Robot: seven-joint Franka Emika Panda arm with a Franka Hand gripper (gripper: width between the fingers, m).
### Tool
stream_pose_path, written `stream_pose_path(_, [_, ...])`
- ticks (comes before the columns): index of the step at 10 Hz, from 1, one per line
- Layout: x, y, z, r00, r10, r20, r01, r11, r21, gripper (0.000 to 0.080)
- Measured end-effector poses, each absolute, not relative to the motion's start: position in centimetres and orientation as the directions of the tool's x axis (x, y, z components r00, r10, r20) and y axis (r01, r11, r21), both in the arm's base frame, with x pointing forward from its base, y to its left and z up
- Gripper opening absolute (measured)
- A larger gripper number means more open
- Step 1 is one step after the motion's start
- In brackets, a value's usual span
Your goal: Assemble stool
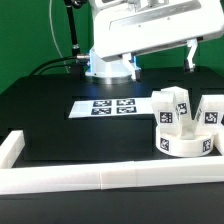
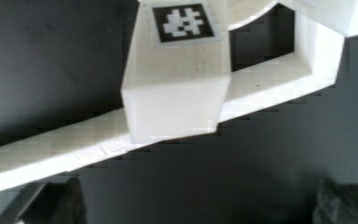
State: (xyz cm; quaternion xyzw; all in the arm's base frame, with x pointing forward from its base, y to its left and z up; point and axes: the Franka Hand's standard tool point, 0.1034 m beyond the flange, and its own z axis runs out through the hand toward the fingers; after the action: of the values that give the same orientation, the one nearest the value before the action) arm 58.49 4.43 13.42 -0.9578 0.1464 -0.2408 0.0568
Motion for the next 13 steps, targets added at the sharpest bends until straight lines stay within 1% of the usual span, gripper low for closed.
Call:
stream_pose_path(1, [57.9, 4.7, 12.6, 0.89, -0.271, 0.368, -0.223, -0.96, -0.169, 0.0649])
stream_pose_path(2, [58.0, 4.6, 12.6, 0.934, -0.215, 0.287, -0.176, -0.972, -0.156, 0.0649])
stream_pose_path(3, [58.5, 4.0, 13.0, 0.951, -0.174, 0.255, -0.14, -0.979, -0.145, 0.0649])
stream_pose_path(4, [58.5, 3.6, 12.6, 0.975, -0.134, 0.175, -0.108, -0.983, -0.147, 0.0649])
stream_pose_path(6, [59.2, 3.8, 12.4, 0.992, -0.12, 0.046, -0.11, -0.979, -0.171, 0.0649])
stream_pose_path(9, [59.3, 3.9, 12.3, 0.992, -0.121, 0.041, -0.112, -0.979, -0.168, 0.0649])
stream_pose_path(10, [59.3, 4.1, 12.0, 0.999, -0.015, 0.05, -0.008, -0.99, -0.139, 0.0649])
stream_pose_path(12, [59.2, 4.7, 11.5, 0.992, 0.114, 0.062, 0.121, -0.984, -0.133, 0.0649])
stream_pose_path(13, [59.2, 4.6, 11.5, 0.994, 0.094, 0.06, 0.101, -0.986, -0.135, 0.0649])
